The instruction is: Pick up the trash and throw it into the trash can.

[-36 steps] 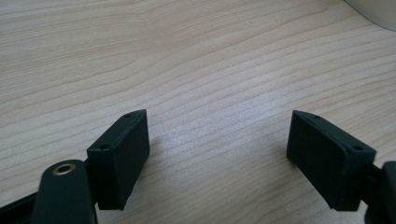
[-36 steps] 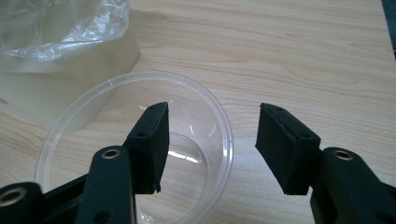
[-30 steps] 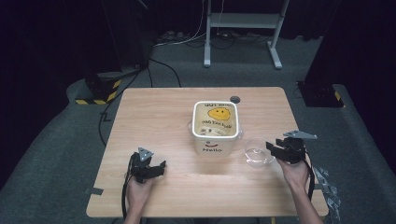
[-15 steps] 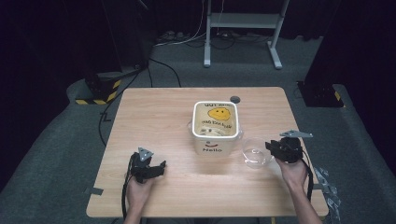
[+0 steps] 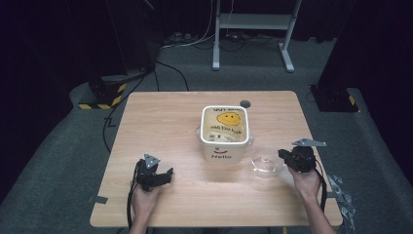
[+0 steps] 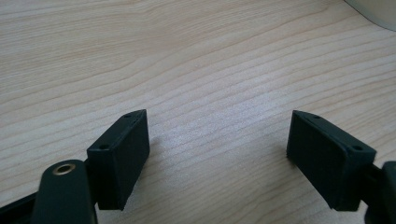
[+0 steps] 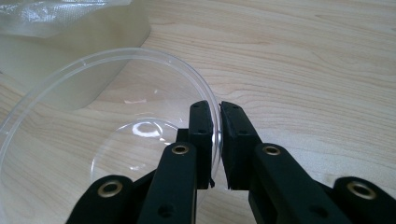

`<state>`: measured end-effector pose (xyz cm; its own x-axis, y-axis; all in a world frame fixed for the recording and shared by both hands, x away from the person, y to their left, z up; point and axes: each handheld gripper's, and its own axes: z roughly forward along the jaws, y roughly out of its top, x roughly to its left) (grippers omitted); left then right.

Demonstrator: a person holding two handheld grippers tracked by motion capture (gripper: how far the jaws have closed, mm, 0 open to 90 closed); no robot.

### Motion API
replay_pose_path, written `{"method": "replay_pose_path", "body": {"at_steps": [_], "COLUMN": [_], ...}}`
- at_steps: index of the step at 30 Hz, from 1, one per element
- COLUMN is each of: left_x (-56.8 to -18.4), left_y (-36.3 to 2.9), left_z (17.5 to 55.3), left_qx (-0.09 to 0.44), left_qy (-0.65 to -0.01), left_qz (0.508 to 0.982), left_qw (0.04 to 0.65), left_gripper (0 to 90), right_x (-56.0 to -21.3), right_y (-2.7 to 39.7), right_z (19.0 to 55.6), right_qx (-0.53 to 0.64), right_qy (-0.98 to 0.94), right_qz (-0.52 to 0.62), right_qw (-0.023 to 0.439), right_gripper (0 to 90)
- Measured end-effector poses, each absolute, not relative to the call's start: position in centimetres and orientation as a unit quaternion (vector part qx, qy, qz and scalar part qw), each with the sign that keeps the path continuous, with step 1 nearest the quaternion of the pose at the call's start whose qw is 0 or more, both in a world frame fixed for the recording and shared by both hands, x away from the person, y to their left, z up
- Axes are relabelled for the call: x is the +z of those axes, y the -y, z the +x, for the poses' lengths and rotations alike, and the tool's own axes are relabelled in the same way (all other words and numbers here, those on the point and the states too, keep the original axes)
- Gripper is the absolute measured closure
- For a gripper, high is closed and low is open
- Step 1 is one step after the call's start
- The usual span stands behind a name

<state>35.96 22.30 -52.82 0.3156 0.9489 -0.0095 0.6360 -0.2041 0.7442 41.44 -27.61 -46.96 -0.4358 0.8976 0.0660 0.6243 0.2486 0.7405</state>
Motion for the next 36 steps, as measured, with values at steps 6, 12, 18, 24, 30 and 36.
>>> {"method": "replay_pose_path", "body": {"at_steps": [6,12,18,24,30,36], "left_x": [-52.8,-52.8,-52.8,-52.8,-52.8,-52.8], "left_y": [-22.3,-22.3,-22.3,-22.3,-22.3,-22.3], "left_z": [36.0,36.0,36.0,36.0,36.0,36.0], "left_qx": [0.235,0.235,0.235,0.235,0.235,0.235], "left_qy": [-0.536,-0.536,-0.536,-0.536,-0.536,-0.536], "left_qz": [0.739,0.74,0.739,0.739,0.74,0.74], "left_qw": [0.333,0.333,0.333,0.333,0.333,0.333], "left_gripper": [21.2,21.2,21.2,21.2,21.2,21.3], "right_x": [-47.0,-46.8,-46.1,-44.8,-43.9,-43.5], "right_y": [27.9,28.0,28.2,28.3,28.5,28.6], "right_z": [41.4,41.3,41.0,40.5,40.1,39.9], "right_qx": [0.368,0.376,0.384,0.391,0.381,0.38], "right_qy": [-0.767,-0.764,-0.757,-0.757,-0.764,-0.765], "right_qz": [0.494,0.495,0.497,0.488,0.477,0.475], "right_qw": [0.179,0.176,0.179,0.193,0.207,0.211], "right_gripper": [84.3,84.8,85.5,86.6,87.1,87.2]}}
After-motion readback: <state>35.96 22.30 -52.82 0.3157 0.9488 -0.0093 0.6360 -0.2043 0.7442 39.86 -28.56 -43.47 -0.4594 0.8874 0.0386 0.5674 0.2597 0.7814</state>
